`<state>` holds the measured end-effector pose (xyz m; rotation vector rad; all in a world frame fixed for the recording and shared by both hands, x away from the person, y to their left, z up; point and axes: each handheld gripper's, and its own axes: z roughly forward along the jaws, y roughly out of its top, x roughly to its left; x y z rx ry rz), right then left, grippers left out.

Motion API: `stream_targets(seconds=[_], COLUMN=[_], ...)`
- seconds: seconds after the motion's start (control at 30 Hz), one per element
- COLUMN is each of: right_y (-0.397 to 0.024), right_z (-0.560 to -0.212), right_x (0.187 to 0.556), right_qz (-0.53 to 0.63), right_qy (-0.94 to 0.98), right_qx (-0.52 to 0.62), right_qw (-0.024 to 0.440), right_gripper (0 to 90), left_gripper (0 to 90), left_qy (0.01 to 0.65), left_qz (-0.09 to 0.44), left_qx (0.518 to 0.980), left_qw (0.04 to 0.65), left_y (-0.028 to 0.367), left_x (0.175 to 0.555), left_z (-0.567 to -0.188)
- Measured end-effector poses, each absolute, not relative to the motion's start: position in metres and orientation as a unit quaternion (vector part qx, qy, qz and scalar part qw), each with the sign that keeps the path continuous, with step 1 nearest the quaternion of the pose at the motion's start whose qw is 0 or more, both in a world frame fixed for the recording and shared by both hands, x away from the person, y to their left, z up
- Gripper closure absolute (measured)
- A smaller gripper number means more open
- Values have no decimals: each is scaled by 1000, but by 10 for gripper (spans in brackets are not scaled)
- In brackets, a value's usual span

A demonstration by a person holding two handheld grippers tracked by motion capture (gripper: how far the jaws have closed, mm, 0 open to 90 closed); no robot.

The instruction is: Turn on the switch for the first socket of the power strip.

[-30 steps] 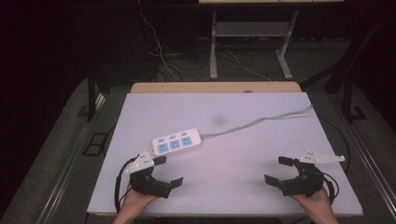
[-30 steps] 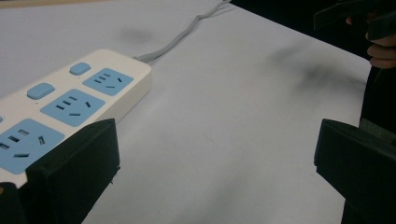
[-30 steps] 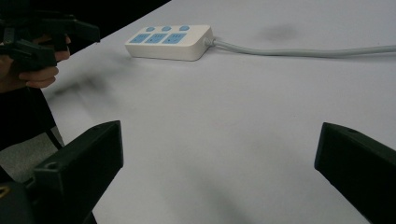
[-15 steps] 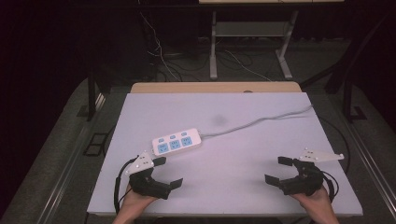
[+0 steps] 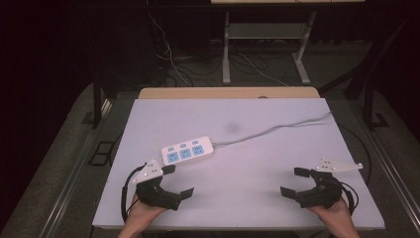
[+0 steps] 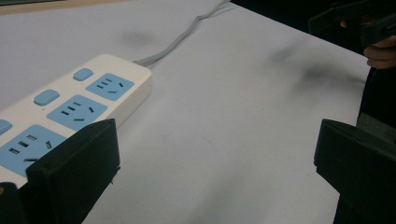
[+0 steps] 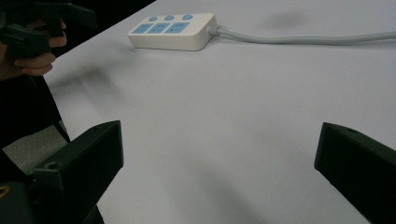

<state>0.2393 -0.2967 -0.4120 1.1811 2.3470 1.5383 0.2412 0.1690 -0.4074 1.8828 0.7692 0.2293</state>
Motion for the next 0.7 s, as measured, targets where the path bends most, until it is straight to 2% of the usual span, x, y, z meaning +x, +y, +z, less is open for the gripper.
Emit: stream_targets(seconds=[0.7], right_y=[-300], right_z=[-411], right_x=[238], right_qz=[506], right_qy=[769], right_qx=[388], right_qw=[52], right_gripper=[9], left_gripper=[0], left_qy=[324], left_qz=[83], left_qx=[806], left_qw=[488], left_y=[169], left_x=[264], left_z=[-382])
